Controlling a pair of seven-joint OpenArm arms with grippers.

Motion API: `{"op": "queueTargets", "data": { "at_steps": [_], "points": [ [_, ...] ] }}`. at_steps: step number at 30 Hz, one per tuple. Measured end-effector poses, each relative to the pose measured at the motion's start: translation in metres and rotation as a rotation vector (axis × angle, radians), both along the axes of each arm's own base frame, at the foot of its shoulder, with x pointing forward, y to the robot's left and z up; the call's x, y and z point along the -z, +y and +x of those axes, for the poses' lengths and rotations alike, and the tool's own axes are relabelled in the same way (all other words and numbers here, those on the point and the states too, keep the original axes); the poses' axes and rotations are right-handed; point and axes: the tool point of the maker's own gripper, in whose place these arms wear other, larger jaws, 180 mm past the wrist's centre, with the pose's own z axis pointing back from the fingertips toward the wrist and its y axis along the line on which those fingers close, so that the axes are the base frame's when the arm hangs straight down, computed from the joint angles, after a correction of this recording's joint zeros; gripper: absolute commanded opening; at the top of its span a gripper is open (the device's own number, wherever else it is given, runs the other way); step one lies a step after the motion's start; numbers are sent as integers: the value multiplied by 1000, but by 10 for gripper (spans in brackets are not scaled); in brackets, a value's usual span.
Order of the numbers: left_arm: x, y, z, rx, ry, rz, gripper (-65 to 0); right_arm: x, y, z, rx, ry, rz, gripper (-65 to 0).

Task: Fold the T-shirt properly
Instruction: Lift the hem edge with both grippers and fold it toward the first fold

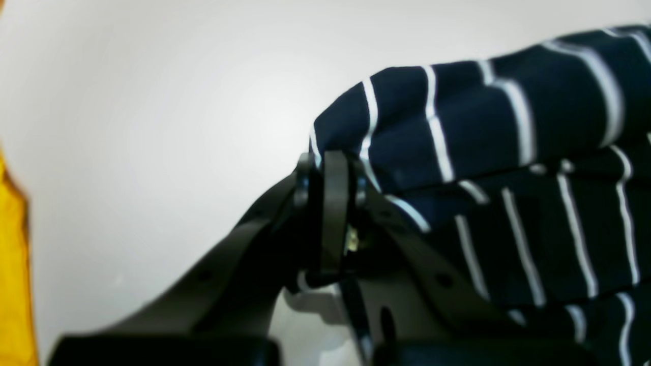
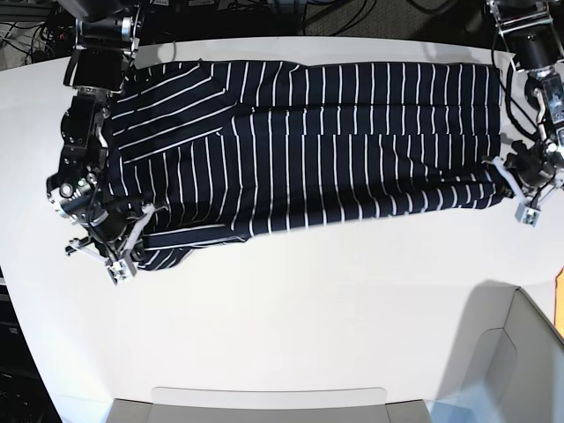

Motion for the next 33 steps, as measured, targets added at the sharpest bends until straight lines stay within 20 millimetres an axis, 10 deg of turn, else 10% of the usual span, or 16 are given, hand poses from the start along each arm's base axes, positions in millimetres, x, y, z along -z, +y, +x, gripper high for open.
{"op": "queueTargets", "data": {
  "at_steps": [20,33],
  "points": [
    [18,-11,-58,70,104,58,-650,18,9,-85,-29,82,-74,-650],
    [2,-4,-80,62,79,89,-650,25,-27,-116,-11,125,-94,-650]
  ]
}}
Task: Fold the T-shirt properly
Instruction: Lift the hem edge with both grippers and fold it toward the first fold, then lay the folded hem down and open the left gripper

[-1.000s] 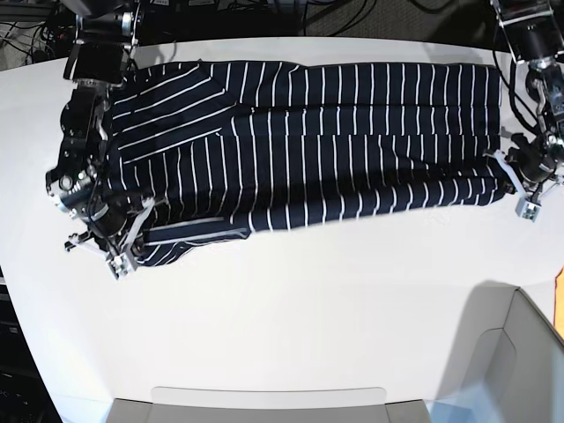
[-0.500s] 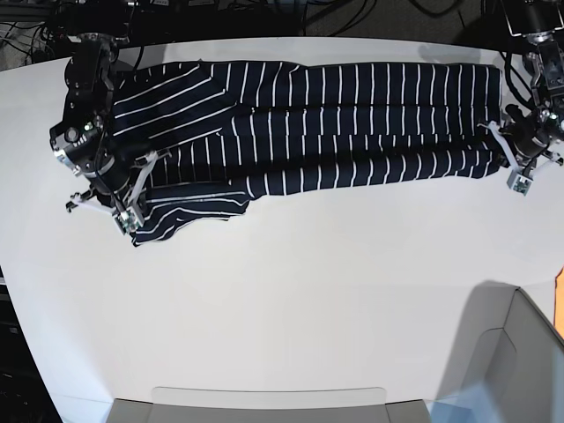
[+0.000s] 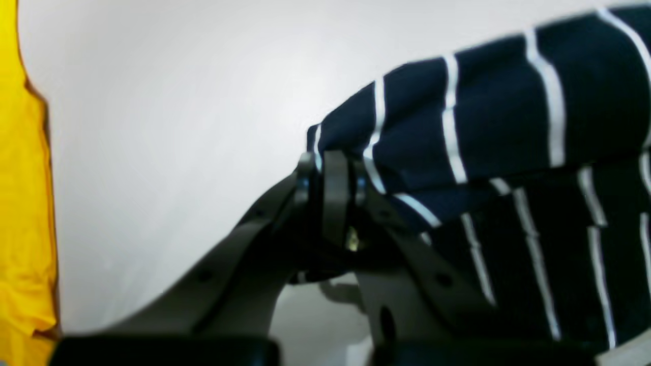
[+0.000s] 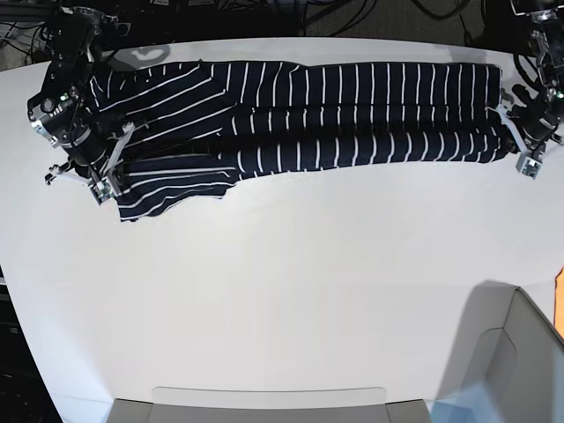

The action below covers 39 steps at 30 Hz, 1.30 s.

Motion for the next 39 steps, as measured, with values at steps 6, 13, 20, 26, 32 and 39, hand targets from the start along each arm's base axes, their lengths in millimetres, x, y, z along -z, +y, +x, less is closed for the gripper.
{"op": "queueTargets", "data": {
  "at_steps": [6,13,20,26,32,39],
  "points": [
    [11,-1,-15,-11,44,-4,-650,5,7,-17,-20,24,-1,-650],
    [5,12,-22,-55,35,3,-650,13,9,-32,-24,59,2,-650],
    [3,24,-32,-94,66,24,-650,14,14,-49,-41,76,-6,-650],
    [2,23,-32,-91,67,28,-650,14,14,-49,-42,77,-6,-650],
    [-33,7,-11,-11,-12,92,-650,14,16,-48,-47,77,-8,-650],
    [-25,11,-27,-28,67,111,-650,14,16,-48,-47,78,-7,-650]
  ]
}}
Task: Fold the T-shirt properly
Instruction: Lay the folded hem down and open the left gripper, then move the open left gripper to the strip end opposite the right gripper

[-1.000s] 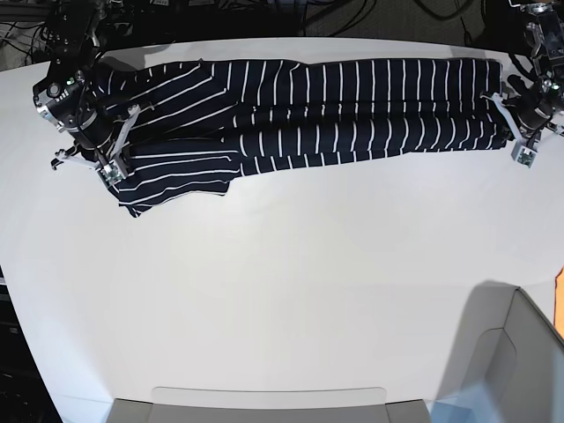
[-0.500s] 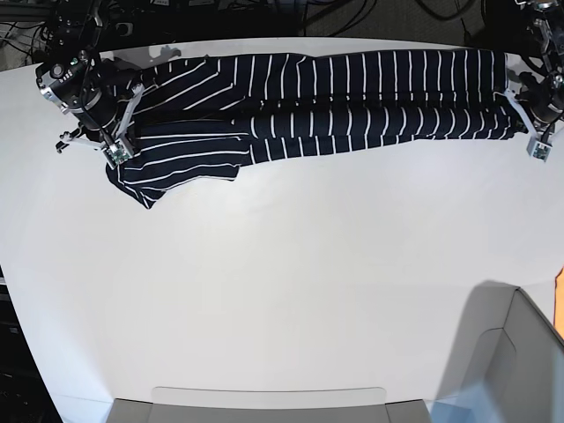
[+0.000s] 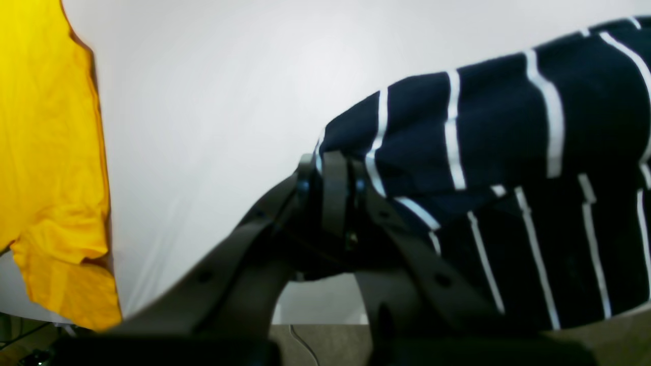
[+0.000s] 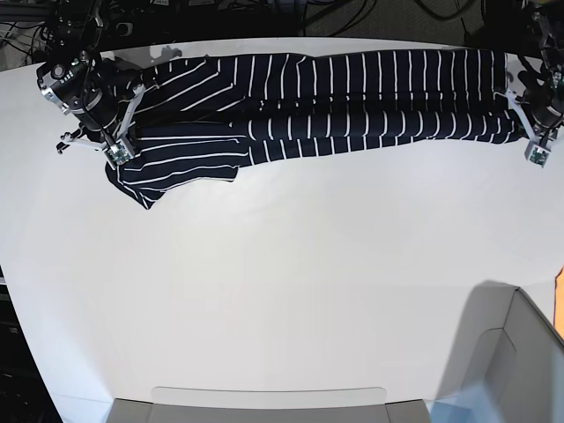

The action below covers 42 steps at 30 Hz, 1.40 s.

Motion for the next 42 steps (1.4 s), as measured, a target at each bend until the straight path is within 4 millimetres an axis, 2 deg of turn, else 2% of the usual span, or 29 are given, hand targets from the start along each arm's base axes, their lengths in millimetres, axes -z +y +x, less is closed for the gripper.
{"op": "queueTargets", "data": {
  "at_steps": [10,14,16,21,26,29,33,35,39,42],
  "points": [
    [19,-7,-32,-5,74,-23,-650,2,-2,-2,2,10,-7,-650],
    [35,-16,-49,-42,114,-58,-650,2,-2,-2,1,9,-8,-650],
    [40,-19,-52,-49,118,-78,-650,2,-3,-2,1,11,-14,-650],
    [48,-18,-58,-75,135,-91,-465,1,-3,-1,0,9,-14,-650],
    [45,-15,-58,-89,125,-88,-443,2,-4,-2,0,11,-16,-650],
    [39,-6,-59,-172,69,-99,-435,2,-4,-2,0,10,-15,-650],
    [23,5,-52,-248,-22,-98,-345,2,-4,-2,0,11,-16,-650],
    [18,11,-55,-289,-50,-94,-309,2,-1,-1,-8,11,-15,-650],
    [14,13,-66,-324,-45,-74,-301,5,10,-1,-48,21,-14,-650],
    [12,13,-68,-325,-23,-61,-301,5,10,-1,-64,26,-26,-650]
  ]
}}
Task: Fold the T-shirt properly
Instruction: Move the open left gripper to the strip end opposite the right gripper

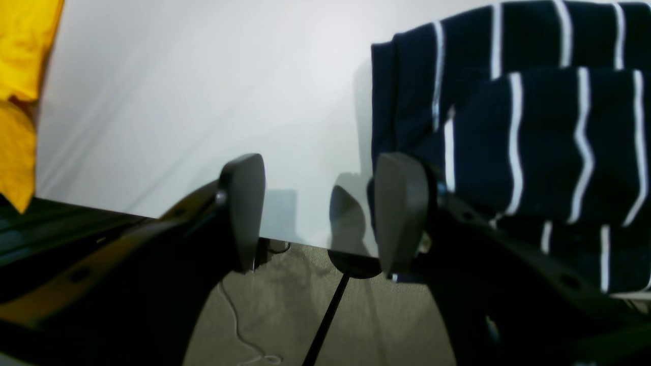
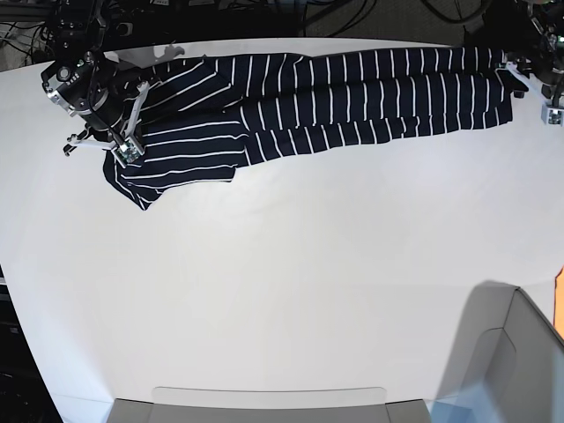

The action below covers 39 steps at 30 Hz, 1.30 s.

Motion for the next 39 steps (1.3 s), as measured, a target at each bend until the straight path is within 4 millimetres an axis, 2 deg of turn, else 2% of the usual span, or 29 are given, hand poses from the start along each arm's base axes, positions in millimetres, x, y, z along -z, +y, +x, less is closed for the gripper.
{"op": "queueTargets", "data": {
  "at_steps": [6,8,12,19,25,32,39],
  "points": [
    [4,1,-8,-21,57,-7,-298,0,2,1,-6,0,-2,-650],
    [6,-1,-4,-56,83,-22,-298,1,4,1,-11,3,-2,-650],
    [2,10,7,-130,22,-54,-298,1,3,1,-12,3,-5,-650],
    [53,6,-28,-225,163,-183,-299,16,-3,-5,-3,57,-6,-650],
    [60,13,-18,-240,99,-219,-299,15,-2,-4,-5,49,1,-650],
    [65,6,-17,-252,110,-249,-301,14,-3,-2,-5,45,-1,-650],
    [65,0,-1,-247,115,-257,-301,15,-2,-2,-7,46,1,-650]
  ]
}}
